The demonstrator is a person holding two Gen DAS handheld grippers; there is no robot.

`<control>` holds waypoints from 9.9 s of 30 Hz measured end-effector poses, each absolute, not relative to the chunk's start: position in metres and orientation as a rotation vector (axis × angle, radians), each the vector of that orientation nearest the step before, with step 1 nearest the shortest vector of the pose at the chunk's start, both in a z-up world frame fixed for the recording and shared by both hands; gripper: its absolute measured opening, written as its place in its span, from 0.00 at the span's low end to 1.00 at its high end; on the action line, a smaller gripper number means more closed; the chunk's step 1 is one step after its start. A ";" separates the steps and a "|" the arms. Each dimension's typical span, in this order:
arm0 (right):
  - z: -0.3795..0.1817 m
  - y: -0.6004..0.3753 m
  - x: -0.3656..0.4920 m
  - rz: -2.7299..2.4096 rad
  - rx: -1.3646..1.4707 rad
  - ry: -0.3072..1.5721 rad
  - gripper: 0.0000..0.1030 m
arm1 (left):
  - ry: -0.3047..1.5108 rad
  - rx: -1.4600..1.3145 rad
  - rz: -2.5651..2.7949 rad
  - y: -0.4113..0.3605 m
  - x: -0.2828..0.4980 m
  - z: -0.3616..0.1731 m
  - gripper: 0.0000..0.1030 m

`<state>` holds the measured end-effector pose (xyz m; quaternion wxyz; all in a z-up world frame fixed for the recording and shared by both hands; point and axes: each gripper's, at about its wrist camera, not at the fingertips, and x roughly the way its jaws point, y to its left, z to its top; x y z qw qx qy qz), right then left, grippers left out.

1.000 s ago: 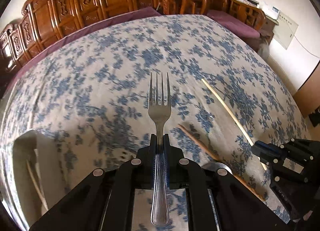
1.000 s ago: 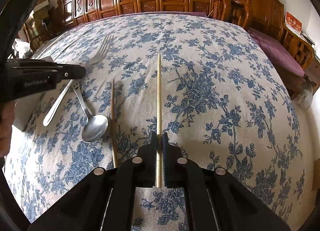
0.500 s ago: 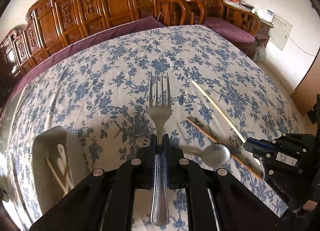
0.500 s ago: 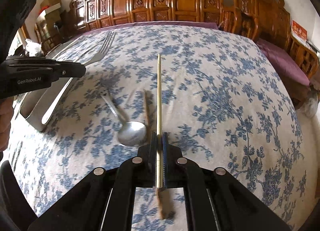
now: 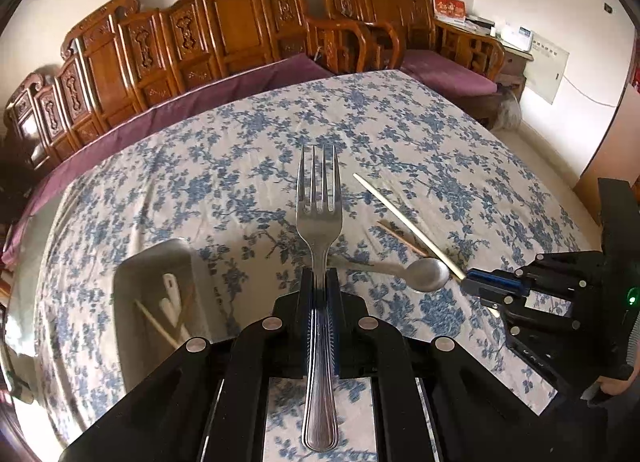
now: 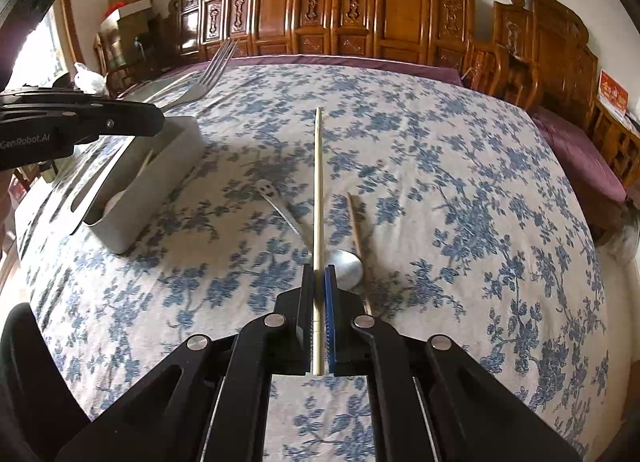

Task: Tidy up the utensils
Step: 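Carry the metal fork into the tray with the left tool while the right tool carries chopsticks, then open the left tool to drop the metal fork into the tray, then lower the chopsticks into the tray and open the right tool, then grasp another wooden chopstick with the right tool while the left tool returns to the cloth, then move the left tool toward the metal spoon while the right tool holds the chopstick, then close the left tool on the metal spoon handle and lift it, then carry the metal spoon over the grey tray with the left tool while the right tool carries the chopstick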

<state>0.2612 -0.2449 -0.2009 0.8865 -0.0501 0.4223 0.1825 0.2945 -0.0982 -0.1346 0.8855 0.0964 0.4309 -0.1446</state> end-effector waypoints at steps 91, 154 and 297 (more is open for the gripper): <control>-0.213 0.013 0.294 0.533 -0.186 1.009 0.06 | 0.849 -0.077 0.001 0.165 0.230 -0.161 0.28; -0.256 -0.275 0.278 0.265 -0.171 1.023 0.23 | 0.931 0.075 -0.245 -0.060 0.239 -0.183 0.75; -0.172 -0.154 0.256 0.412 -0.209 0.895 0.06 | 0.936 0.087 -0.230 0.022 0.268 -0.145 0.00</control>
